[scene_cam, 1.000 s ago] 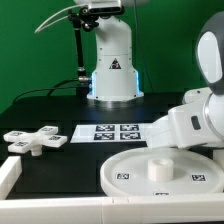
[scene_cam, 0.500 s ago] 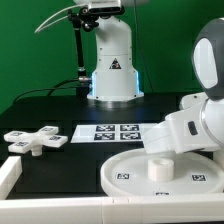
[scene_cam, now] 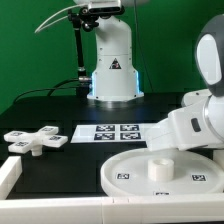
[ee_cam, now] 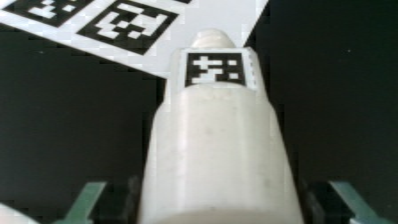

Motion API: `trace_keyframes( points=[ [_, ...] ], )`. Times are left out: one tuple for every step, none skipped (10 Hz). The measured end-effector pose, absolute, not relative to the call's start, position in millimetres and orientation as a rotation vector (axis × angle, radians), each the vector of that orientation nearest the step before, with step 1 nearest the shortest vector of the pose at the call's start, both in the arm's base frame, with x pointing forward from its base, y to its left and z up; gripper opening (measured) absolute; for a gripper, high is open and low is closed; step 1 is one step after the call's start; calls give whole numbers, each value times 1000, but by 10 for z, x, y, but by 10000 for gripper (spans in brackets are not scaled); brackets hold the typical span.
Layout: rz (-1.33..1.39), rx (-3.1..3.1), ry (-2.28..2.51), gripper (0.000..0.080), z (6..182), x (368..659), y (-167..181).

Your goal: Assemble round table

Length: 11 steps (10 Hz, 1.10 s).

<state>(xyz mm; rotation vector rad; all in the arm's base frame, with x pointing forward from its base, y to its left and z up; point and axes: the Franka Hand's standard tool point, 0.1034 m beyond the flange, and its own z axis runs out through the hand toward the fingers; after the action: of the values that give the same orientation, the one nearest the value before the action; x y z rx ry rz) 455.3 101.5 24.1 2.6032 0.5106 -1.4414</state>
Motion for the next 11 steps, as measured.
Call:
trace_keyframes(
  points=[
    [-1441, 2610, 535, 407, 360, 4593, 995],
    [-1445, 2622, 582, 409, 497, 4641, 955],
    [-1446, 2632, 624, 409, 594, 4679, 919],
    [-1435, 2644, 675, 409, 649, 4719, 904],
    [-1413, 2658, 679, 409, 626, 4744, 916],
    [-1370, 2680, 685, 409, 607, 4787, 927],
    [-1356, 2687, 688, 409, 601, 4799, 933],
    [-1278, 2749, 677, 409, 559, 4867, 945],
    [-1173, 2852, 622, 409, 562, 4877, 878],
    [-1110, 2914, 532, 409, 639, 4864, 813],
    [-1022, 2963, 486, 409, 748, 4903, 741]
  ],
)
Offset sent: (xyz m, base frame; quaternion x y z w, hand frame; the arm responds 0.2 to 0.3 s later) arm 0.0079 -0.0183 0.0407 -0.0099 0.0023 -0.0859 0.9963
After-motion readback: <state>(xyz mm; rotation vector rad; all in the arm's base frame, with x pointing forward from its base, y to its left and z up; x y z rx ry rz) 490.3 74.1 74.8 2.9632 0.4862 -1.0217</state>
